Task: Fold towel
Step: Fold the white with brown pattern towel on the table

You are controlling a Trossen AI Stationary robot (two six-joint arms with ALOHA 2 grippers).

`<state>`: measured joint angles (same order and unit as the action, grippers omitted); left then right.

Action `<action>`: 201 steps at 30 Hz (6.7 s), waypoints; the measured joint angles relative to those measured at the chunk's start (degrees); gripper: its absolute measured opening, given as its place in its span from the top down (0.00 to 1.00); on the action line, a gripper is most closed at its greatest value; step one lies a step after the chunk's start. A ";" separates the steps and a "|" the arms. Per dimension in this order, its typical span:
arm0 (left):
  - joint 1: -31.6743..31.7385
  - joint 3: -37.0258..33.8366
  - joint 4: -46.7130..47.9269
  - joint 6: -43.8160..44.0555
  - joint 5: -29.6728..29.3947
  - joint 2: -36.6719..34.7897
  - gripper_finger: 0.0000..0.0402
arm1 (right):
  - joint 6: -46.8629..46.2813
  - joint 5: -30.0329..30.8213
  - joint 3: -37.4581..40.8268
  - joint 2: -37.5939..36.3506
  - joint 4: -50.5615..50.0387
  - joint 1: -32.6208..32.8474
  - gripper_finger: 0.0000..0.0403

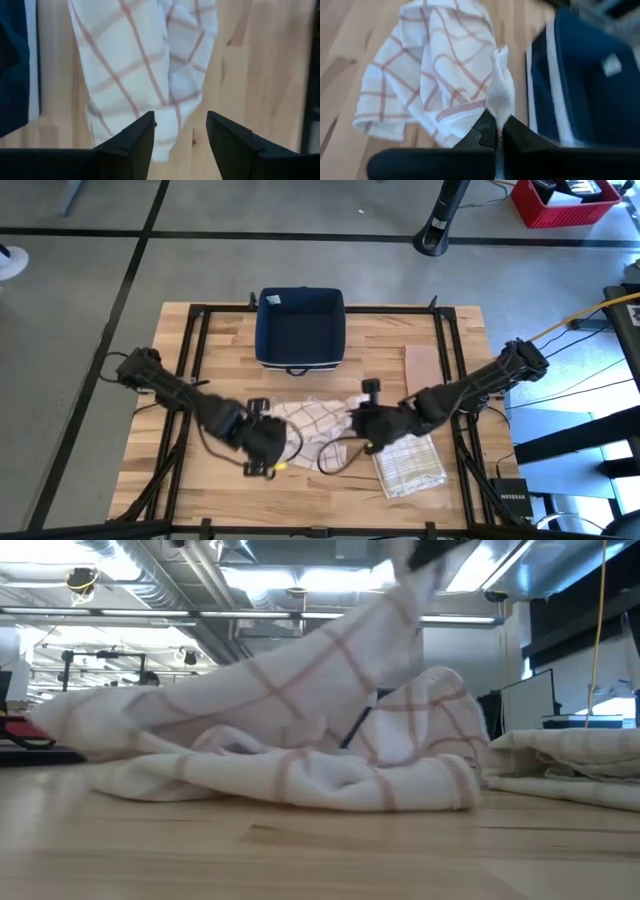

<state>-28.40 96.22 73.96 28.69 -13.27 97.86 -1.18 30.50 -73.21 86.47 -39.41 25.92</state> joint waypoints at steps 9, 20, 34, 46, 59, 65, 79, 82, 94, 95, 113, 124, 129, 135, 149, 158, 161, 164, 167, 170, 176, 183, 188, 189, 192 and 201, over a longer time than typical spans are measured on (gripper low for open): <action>-4.49 -18.48 -28.72 -5.18 -2.41 0.62 0.62 | -25.97 7.94 6.32 -0.06 -6.22 6.96 0.99; -2.22 -23.55 -43.44 -15.94 -0.72 10.27 0.64 | -39.79 11.53 20.57 -0.06 12.63 9.85 0.99; 0.06 -22.15 -34.45 -6.52 -2.17 11.79 0.64 | -38.96 13.50 23.45 -0.01 16.52 9.81 0.99; 0.41 -24.89 -30.03 -7.13 -3.70 11.47 0.64 | -37.85 13.61 23.45 -0.01 16.87 9.72 0.98; 0.68 -24.16 -30.76 -7.98 -3.87 11.21 0.74 | -37.48 13.67 23.45 -0.01 16.96 9.72 0.98; 0.72 -24.94 -31.61 -7.63 -3.68 11.21 0.77 | -37.47 13.68 23.45 -0.01 17.07 9.70 0.98; -0.72 -19.93 -22.33 -2.64 -8.32 9.35 0.99 | -37.12 14.06 23.22 -0.01 16.81 9.74 0.98; -2.83 -17.90 -19.07 0.59 -11.38 4.80 0.99 | -35.15 14.19 21.78 0.00 16.47 9.74 0.98; -12.81 -15.64 -16.44 3.65 -35.36 -20.20 0.99 | -13.66 27.59 9.62 -6.55 12.94 9.68 0.98; -13.36 -15.64 -16.55 2.30 -37.69 -22.12 0.99 | -11.11 28.37 8.47 -7.56 13.00 9.68 0.98; -15.05 -15.64 -53.08 -45.89 -61.78 -43.42 1.00 | 17.90 34.87 -11.97 -20.36 12.67 -0.09 0.98; -15.04 -15.64 -91.12 -82.74 -58.05 -46.44 0.99 | 24.34 24.16 -20.69 -20.30 12.98 -9.22 0.98; -13.38 -15.64 -97.39 -91.06 -55.72 -47.57 0.99 | 29.10 20.61 -21.29 -20.30 16.29 -14.21 0.98; -11.26 -15.64 -96.82 -91.37 -57.59 -48.46 1.00 | 28.21 14.69 -21.29 -20.19 16.00 -19.33 0.98; -20.65 -15.71 -65.82 -52.01 -58.93 -43.10 1.00 | 18.09 16.63 -21.27 -19.83 4.93 1.25 0.99; -31.19 -15.73 -79.76 -54.74 -55.92 -31.86 1.00 | 12.00 18.56 -21.24 -17.57 10.86 18.94 0.99; -33.96 -15.73 -89.96 -57.81 -55.93 -28.60 1.00 | 12.19 19.50 -21.24 -16.22 15.45 23.13 0.99; -36.33 -15.73 -102.90 -63.40 -54.87 -25.88 1.00 | 16.44 20.79 -21.24 -14.95 23.97 26.76 0.99; -37.95 -14.08 -114.91 -72.72 -52.01 -23.96 1.00 | 25.13 23.22 -22.65 -13.41 34.06 30.00 0.99; -39.19 -10.47 -120.34 -81.97 -50.27 -22.91 1.00 | 33.17 27.13 -26.83 -11.96 38.70 32.19 0.99; -39.38 -4.18 -120.07 -91.13 -51.71 -22.84 1.00 | 36.22 36.13 -32.86 -10.61 37.40 31.96 0.99; -37.12 -3.12 -120.11 -97.89 -56.46 -24.65 1.00 | 36.22 41.43 -33.07 -10.58 35.84 26.26 0.99; -35.76 -3.06 -119.68 -100.93 -61.65 -26.42 1.00 | 34.80 41.84 -33.07 -10.88 32.37 22.23 0.99; -35.28 -3.07 -118.88 -100.80 -62.03 -26.67 1.00 | 33.60 42.00 -33.07 -10.86 30.22 21.12 0.99; -33.29 -3.10 -118.12 -100.96 -62.58 -27.05 1.00 | 27.92 41.99 -33.03 -10.74 21.81 17.10 0.99; -29.40 -3.14 -116.38 -101.16 -63.03 -29.15 1.00 | 23.73 42.01 -33.00 -10.90 9.37 8.79 0.99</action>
<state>-57.80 93.07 -42.42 -72.47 -76.30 68.71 22.56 72.51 -106.21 75.57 -30.05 34.70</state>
